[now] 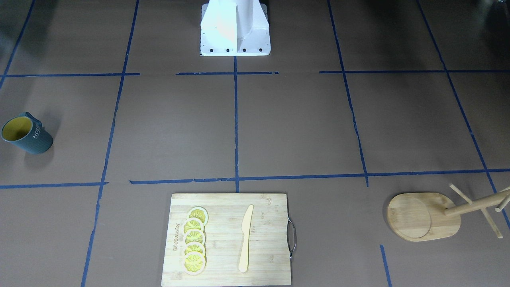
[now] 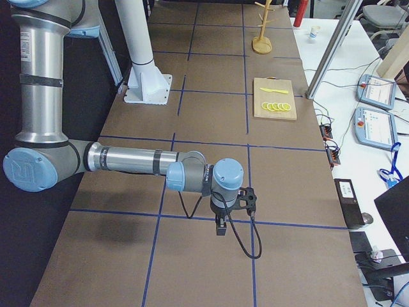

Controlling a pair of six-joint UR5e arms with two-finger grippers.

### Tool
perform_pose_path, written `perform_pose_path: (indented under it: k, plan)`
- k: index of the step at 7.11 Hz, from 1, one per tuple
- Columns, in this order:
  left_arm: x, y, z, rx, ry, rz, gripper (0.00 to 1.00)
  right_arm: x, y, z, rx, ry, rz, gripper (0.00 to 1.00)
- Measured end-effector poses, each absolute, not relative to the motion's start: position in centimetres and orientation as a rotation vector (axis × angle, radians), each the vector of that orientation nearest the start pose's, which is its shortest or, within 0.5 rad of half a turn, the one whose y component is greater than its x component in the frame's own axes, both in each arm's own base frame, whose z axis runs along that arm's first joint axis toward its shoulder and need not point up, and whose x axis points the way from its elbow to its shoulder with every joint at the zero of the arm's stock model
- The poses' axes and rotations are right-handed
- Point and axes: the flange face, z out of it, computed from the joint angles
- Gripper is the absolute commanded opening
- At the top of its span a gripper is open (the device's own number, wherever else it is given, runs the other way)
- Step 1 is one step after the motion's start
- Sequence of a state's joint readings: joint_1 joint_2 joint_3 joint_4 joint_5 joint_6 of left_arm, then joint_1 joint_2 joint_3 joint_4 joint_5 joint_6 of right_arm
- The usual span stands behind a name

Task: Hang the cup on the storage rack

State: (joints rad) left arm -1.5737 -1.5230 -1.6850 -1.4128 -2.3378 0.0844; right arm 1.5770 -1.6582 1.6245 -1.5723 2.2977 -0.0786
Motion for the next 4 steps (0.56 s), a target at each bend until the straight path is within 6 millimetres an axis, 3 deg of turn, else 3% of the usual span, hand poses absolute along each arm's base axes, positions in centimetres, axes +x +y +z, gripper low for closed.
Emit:
perform_pose_path:
  k: [4]
  plan:
    - [-6.57, -46.27, 63.75, -0.049, 0.768, 0.043, 1.0, 6.71, -45.32, 67.46, -0.001, -0.728, -0.061, 1.0]
